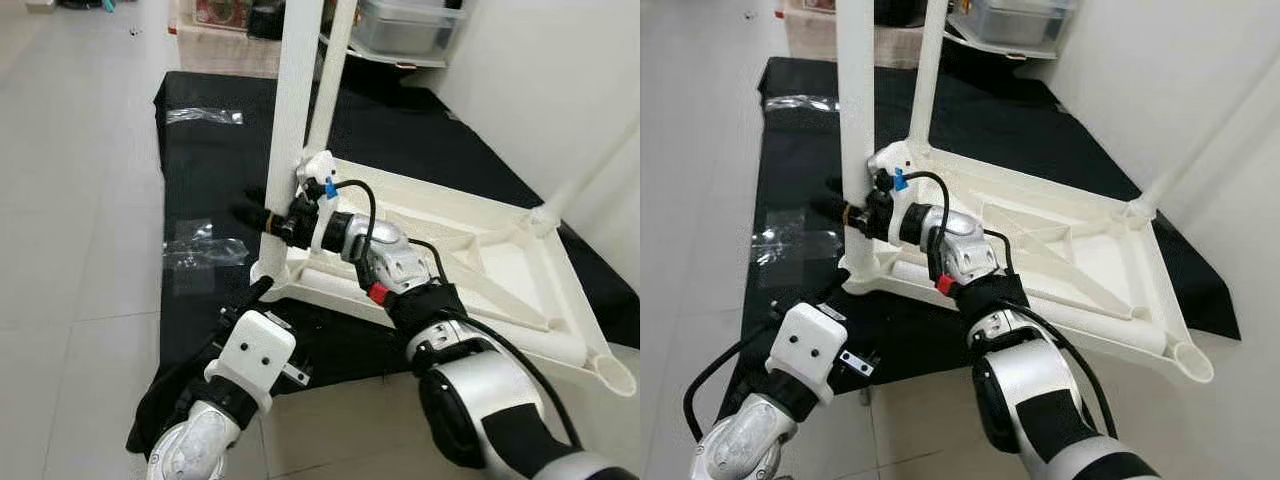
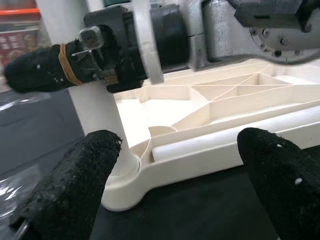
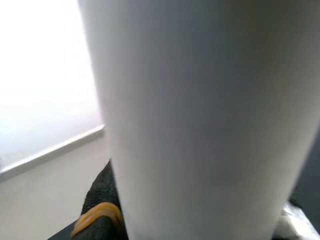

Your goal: Building children table

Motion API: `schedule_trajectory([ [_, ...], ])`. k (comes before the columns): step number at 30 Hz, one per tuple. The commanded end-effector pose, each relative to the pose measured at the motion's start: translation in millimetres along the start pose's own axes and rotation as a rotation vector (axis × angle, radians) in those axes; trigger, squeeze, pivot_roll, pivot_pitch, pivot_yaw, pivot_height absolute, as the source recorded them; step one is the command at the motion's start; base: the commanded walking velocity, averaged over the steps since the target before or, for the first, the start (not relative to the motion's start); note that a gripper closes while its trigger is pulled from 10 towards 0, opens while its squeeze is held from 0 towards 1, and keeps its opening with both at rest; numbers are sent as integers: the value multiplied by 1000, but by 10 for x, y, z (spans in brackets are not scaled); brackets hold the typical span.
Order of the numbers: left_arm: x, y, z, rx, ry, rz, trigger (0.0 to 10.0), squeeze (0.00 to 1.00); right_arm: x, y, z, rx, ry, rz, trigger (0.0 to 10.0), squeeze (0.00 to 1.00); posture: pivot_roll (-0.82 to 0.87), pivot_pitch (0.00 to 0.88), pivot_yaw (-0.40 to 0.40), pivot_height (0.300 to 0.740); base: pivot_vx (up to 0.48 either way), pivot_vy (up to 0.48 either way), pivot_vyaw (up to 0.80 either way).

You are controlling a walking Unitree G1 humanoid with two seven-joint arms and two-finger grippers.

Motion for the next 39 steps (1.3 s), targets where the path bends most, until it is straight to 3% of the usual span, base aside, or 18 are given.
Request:
schedule_trajectory([
  [1, -49, 5, 24, -4, 3, -17, 10000, 0, -64, 75, 160, -126, 35, -29, 0, 0, 151, 56, -189, 740, 0, 0, 0],
  [3, -54, 5, 22, -5, 2, -18, 10000, 0, -153, 130, 319, -344, -2, -51, 0, 0, 143, 53, -184, 740, 0, 0, 0],
  [4, -54, 5, 22, -5, 2, -18, 10000, 0, -153, 130, 319, -344, -2, -51, 0, 0, 143, 53, -184, 740, 0, 0, 0],
  [7, -60, 1, 28, -8, 3, -18, 10000, 0, -281, 259, 468, -638, -68, -90, 0, 0, 143, 51, -183, 740, 0, 0, 0],
  [10, -61, 1, 30, -9, 4, -18, 10000, 0, -319, 295, 487, -711, -88, -104, 0, 0, 142, 51, -182, 740, 0, 0, 0],
  [13, -59, -4, 25, -7, 0, -16, 10000, 0, -410, 379, 423, -940, -197, -130, 0, 0, 149, 44, -186, 740, 0, 0, 0],
  [15, -58, -6, 25, -7, -1, -16, 10000, 0, -418, 386, 410, -966, -210, -133, 0, 0, 150, 45, -186, 740, 0, 0, 0],
  [16, -57, -7, 20, -5, -2, -16, 10000, 0, -407, 327, 353, -943, -226, -128, 8235, 0, 153, 45, -189, 740, 0, 0, 0],
  [17, -57, -7, 20, -5, -2, -16, 10000, 0, -407, 327, 353, -943, -226, -128, 8235, 0, 153, 45, -189, 740, 0, 0, 0],
  [18, -56, -10, 10, -1, -3, -15, 10000, 0, -366, 257, 296, -904, -226, -104, 10000, 0, 151, 45, -190, 740, 0, 0, 0],
  [20, -56, -10, 10, -1, -3, -15, 10000, 0, -366, 257, 296, -904, -226, -104, 10000, 0, 151, 45, -190, 740, 0, 0, 0],
  [21, -56, -13, -7, 4, -5, -15, 10000, 0, -302, 181, 210, -847, -229, -56, 10000, 1000, 147, 42, -190, 740, 0, 0, 0],
  [30, -75, -10, -6, 2, -5, -19, 10000, 0, -214, 251, 191, -820, -196, -1, 10000, 969, 145, 39, -184, 740, 0, 0, 0],
  [31, -78, -12, -9, 3, -4, -20, 10000, 0, -194, 289, 196, -795, -184, 14, 10000, 0, 148, 40, -186, 740, 0, 0, 0],
  [34, -85, -17, -32, 11, -6, -23, 10000, 0, -175, 345, 181, -741, -161, 34, 10000, 0, 143, 38, -181, 740, 0, 0, 0],
  [39, -142, -31, -98, 38, -4, -47, 10000, 0, -447, 674, 10, -590, -175, -3, 10000, 0, 129, 28, -171, 740, 0, 0, 0],
])
Point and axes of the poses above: a point about 5 cm out from each wrist's last joint towards the gripper, its own y axis pointing back from the gripper into the wrist, its own x axis along the axis of the wrist's last joint, z = x × y, the point moved 5 cm from there along -y, pointing out of the wrist towards the gripper, and after that the axes turned 8 degrees about y, right-handed, at the moved point
